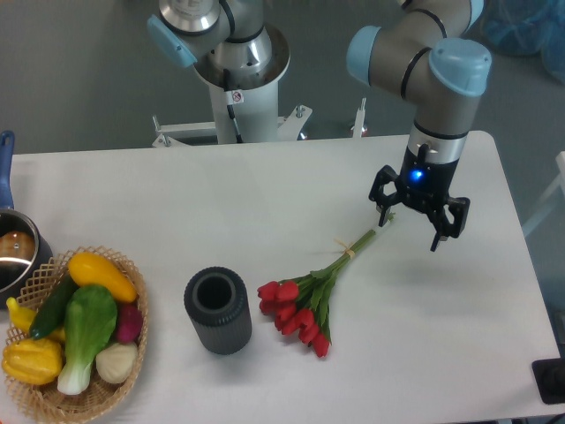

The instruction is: Pick up the flowers from the table

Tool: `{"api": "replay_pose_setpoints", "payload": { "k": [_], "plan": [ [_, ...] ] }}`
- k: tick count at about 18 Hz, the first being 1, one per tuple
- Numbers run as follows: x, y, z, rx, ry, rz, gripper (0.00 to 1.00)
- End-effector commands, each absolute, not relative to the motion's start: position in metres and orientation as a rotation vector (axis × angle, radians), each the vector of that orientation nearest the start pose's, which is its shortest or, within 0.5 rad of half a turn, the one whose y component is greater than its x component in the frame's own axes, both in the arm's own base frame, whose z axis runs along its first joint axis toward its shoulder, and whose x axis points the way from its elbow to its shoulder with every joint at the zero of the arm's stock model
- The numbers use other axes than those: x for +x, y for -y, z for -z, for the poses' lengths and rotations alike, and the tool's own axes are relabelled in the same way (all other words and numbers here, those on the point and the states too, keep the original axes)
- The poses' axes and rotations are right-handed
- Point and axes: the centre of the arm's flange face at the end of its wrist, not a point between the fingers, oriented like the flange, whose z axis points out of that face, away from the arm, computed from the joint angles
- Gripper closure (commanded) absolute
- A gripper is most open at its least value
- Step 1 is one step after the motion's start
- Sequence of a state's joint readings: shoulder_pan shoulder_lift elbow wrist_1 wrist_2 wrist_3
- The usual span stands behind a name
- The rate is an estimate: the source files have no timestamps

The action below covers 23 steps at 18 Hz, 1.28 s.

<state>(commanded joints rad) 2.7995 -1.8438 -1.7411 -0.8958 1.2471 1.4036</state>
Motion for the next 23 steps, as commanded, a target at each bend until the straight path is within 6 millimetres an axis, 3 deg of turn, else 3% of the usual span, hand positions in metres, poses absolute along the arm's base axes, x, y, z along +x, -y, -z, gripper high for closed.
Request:
{"api": "replay_pose_setpoints", "payload": {
  "k": [10,15,23],
  "plan": [
    [-0.498,-0.354,-0.332,-2.724,-0.301,-0.182,0.00],
    [-0.496,-0.342,-0.314,-2.621,-0.237,-0.079,0.00],
    [-0.481,-0.339,-0.295,-2.765,-0.265,-0.074,0.00]
  ]
}}
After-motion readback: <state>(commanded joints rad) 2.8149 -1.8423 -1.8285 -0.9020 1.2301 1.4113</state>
